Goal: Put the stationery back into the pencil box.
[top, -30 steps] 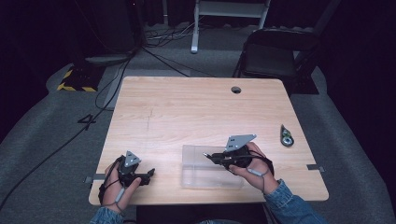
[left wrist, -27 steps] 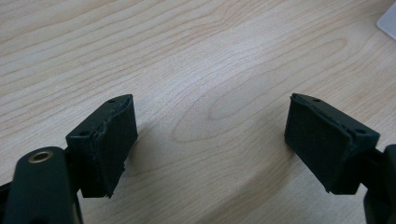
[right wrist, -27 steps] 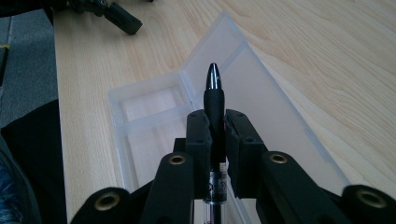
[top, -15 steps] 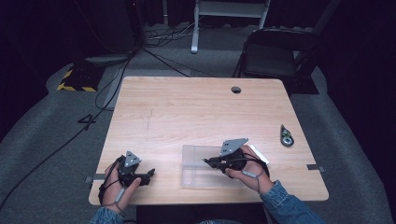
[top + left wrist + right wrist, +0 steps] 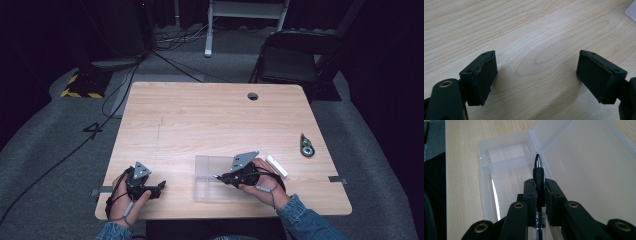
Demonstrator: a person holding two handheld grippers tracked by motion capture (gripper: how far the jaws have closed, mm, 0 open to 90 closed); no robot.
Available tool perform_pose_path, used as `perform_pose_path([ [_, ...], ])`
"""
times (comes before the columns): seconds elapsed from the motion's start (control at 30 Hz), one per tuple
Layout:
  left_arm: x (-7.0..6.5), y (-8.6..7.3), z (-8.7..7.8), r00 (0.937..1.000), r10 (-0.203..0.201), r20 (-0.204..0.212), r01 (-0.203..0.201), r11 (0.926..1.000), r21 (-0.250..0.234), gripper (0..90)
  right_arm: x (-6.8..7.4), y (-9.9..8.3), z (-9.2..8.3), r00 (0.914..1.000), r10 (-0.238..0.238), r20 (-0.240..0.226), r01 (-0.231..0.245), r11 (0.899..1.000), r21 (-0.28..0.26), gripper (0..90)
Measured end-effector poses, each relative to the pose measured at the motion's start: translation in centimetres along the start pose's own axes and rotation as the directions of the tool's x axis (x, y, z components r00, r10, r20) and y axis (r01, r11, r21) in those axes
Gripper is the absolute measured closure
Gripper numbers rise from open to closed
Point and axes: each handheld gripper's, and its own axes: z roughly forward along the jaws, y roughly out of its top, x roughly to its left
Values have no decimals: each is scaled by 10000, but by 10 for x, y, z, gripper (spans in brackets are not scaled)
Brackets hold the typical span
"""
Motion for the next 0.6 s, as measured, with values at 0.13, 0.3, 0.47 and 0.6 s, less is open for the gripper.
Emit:
perform_pose_path([
  [0.13, 0, 0, 0, 10000, -6, 3, 6, 10000, -6, 174, 1, -2, 5, 9998, -180, -43, 181, 9995, 260, 800],
  [0.3, 0, 0, 0, 10000, -1, 9, 1, 10000, -11, 174, 4, -2, 9, 9998, -201, -43, 202, 9988, 438, 800],
  [0.47, 0, 0, 0, 10000, 1, 10, -1, 10000, -9, 174, 3, -3, 11, 9997, -248, -5, 248, 9980, 574, 787],
  [0.6, 0, 0, 0, 10000, 3, 16, -3, 10000, -8, 174, 5, -3, 10, 9994, -311, 131, 303, 9978, 583, 741],
])
